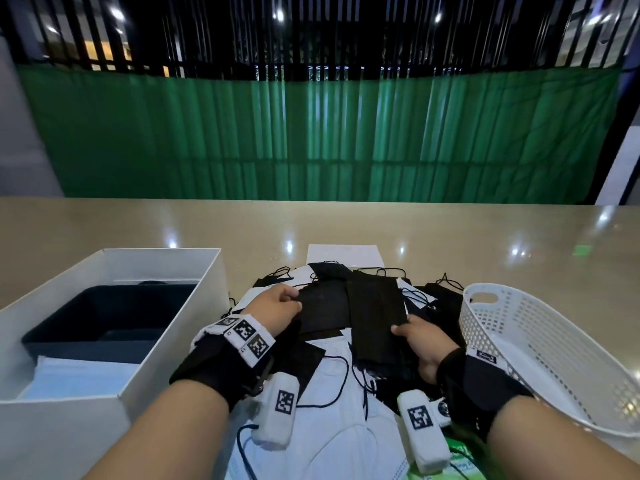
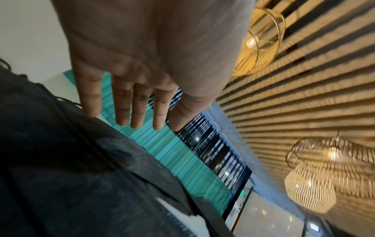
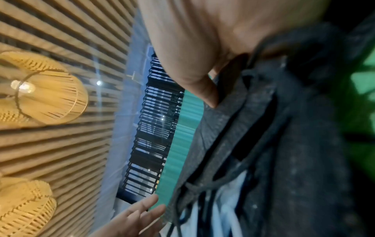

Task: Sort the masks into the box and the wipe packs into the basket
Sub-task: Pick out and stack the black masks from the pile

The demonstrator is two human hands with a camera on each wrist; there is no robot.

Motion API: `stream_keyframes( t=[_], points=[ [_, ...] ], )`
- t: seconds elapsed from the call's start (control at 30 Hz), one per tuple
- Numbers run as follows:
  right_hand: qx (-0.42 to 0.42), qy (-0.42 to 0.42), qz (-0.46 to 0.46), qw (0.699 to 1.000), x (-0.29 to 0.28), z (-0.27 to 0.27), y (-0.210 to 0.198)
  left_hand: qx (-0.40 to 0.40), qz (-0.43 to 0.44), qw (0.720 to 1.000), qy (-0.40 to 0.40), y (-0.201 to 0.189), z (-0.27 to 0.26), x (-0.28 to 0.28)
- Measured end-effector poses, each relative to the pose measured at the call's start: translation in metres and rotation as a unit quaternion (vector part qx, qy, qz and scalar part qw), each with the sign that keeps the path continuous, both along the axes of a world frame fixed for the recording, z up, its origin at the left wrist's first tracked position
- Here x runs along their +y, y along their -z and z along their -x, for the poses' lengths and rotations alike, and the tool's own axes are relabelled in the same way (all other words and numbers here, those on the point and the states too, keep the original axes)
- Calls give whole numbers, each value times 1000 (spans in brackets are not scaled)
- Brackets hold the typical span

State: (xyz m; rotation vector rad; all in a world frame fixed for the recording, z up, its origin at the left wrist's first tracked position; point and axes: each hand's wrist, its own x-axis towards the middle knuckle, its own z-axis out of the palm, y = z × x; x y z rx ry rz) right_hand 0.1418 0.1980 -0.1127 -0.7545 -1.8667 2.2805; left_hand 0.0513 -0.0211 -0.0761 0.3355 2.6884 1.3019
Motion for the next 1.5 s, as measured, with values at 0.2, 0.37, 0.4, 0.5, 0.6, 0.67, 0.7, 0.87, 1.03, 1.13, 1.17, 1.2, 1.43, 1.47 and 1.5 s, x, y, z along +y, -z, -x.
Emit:
stream_keyframes(
  t=[0.2, 0.37, 0.4, 0.5, 0.6, 0.67, 0.7, 0.87, 1.03, 1.13, 1.17, 1.2, 1.43, 1.47, 1.5],
  points=[
    [-1, -14, 26, 1000, -1, -4, 2, 25, 177, 982, 56, -1, 13, 9],
    [-3, -23, 31, 999, 1, -9, 2, 17, 308, 949, 73, -4, 18, 27],
    [-6, -20, 24, 999, 1, -8, 1, 12, 324, 943, 71, -4, 19, 29],
    [-22, -10, 9, 1000, 1, -7, 0, 24, 374, 925, 65, -10, 25, 28],
    [-33, -3, 21, 999, 2, -8, -1, 37, 399, 914, 64, -17, 32, 20],
    [-37, -5, 25, 999, 2, -8, -1, 46, 385, 920, 59, -18, 35, 15],
    [-39, -4, 24, 999, 2, -8, -1, 52, 375, 924, 59, -18, 35, 13],
    [-43, 2, 19, 999, 1, -8, -3, 93, 296, 949, 52, -23, 38, 3],
    [-46, 2, 13, 999, 1, -7, 0, 95, 333, 933, 98, -36, 36, 1],
    [-45, 5, 13, 999, 1, -6, 0, 76, 414, 896, 141, -38, 28, 6],
    [-45, 6, 10, 999, 1, -6, 0, 83, 432, 886, 144, -38, 26, 9],
    [-46, 7, 11, 999, 1, -5, 0, 97, 440, 882, 138, -38, 24, 10],
    [-56, 8, -19, 998, 1, -5, 0, 202, 246, 946, 61, -88, 12, 17],
    [-57, 12, -28, 998, 3, -4, 1, 213, 197, 955, 58, -97, 6, 20],
    [-56, 21, -32, 998, 4, -3, 2, 211, 140, 966, 58, -104, 2, 26]
  ],
)
